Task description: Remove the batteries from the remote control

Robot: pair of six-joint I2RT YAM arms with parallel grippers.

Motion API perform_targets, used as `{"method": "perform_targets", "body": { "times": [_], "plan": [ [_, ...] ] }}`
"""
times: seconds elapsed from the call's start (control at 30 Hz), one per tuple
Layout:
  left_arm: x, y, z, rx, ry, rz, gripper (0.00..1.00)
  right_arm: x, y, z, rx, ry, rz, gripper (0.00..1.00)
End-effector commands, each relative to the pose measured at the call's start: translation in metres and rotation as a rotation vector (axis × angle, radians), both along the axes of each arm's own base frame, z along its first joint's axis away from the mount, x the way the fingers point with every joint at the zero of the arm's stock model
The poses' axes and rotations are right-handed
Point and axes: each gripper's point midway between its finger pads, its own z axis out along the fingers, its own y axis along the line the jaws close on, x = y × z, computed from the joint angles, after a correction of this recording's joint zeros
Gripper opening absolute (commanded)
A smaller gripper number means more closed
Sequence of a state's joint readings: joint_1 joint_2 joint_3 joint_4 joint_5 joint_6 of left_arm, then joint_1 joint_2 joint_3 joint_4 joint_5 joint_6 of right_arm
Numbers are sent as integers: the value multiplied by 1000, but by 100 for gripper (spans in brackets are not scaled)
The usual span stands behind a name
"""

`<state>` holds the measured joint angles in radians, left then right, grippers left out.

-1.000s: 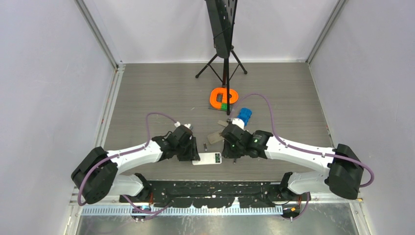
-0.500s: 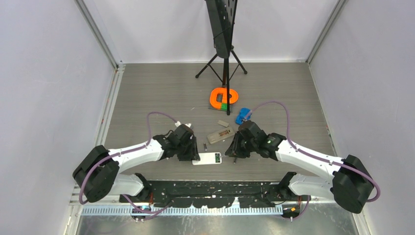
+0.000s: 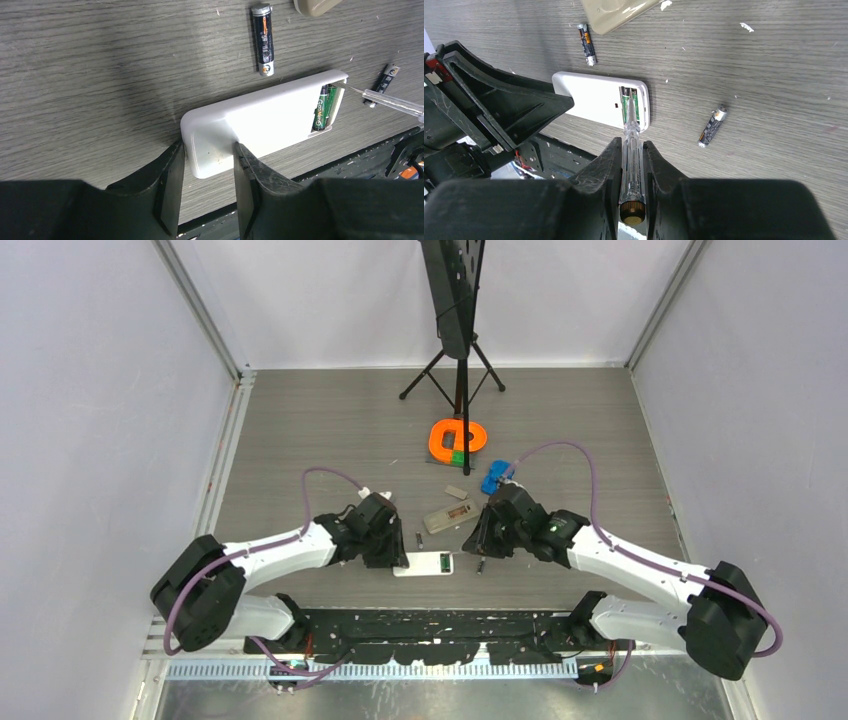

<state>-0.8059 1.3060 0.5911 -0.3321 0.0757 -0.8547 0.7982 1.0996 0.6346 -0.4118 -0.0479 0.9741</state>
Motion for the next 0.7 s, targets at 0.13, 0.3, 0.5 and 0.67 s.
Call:
{"method": "perform_targets", "body": {
  "times": [0.13,0.3,0.5,0.67],
  "plan": [
    [1,5,-9,61,-12,-17,38,4,8,14,0,-25,54,0],
    [0,5,-10,59,-10,-15,38,-3,7,13,-19,-3,99,0],
    [1,3,-8,49,-16,-14,39,-8,8,10,-35,23,125,0],
    [2,-1,-5,35,-17,-22,39,-6,22,4,26,49,118,0]
  ]
}}
